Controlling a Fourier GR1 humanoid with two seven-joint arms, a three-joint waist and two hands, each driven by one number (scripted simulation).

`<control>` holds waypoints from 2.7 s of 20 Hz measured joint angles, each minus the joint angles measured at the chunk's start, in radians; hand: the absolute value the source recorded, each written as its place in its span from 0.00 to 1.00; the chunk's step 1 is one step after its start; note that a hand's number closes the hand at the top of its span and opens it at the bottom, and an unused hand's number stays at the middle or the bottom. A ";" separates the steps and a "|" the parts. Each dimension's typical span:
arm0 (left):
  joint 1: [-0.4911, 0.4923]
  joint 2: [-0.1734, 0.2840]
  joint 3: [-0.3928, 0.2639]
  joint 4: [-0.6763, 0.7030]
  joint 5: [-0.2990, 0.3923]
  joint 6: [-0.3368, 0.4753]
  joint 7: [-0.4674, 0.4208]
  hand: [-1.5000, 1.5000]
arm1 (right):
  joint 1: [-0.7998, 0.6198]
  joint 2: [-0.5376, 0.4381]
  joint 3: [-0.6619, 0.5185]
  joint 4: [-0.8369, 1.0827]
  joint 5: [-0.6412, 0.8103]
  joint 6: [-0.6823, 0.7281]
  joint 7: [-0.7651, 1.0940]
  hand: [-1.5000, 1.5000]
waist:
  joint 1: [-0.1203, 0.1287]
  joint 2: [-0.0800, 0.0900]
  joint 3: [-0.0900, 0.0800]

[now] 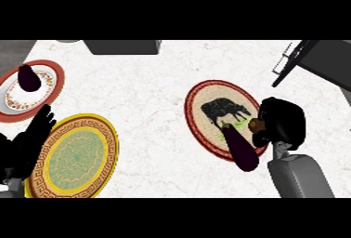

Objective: Pick the sweet potato from the placemat and place it in the tiered shelf

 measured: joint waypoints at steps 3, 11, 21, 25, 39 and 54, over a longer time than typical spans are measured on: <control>0.008 0.000 0.004 -0.017 0.001 -0.003 0.014 0.50 | -0.055 -0.048 -0.118 -0.026 -0.119 0.040 -0.058 1.00 | 0.004 -0.002 -0.001; 0.034 -0.005 0.017 -0.017 -0.009 -0.017 -0.003 0.50 | -0.119 -0.070 -0.338 -0.260 -0.374 0.188 -0.016 1.00 | -0.005 -0.008 -0.002; 0.032 -0.023 0.027 -0.051 -0.030 -0.020 0.027 0.50 | -0.232 -0.132 -0.513 -0.564 -0.597 0.353 0.195 1.00 | 0.002 -0.007 -0.003; 0.029 -0.038 0.032 -0.052 -0.040 -0.026 0.027 0.50 | -0.337 -0.206 -0.550 -0.544 -0.622 0.356 0.241 1.00 | 0.007 -0.005 -0.003; 0.014 -0.066 0.049 -0.045 -0.073 -0.046 0.032 0.50 | -0.537 -0.505 -0.552 -0.229 -0.566 0.381 0.211 1.00 | 0.014 -0.002 -0.003; 0.035 -0.088 0.074 -0.062 -0.103 -0.074 0.029 0.50 | -0.595 -0.644 -0.511 0.257 -0.439 0.120 -0.030 1.00 | 0.021 0.000 -0.003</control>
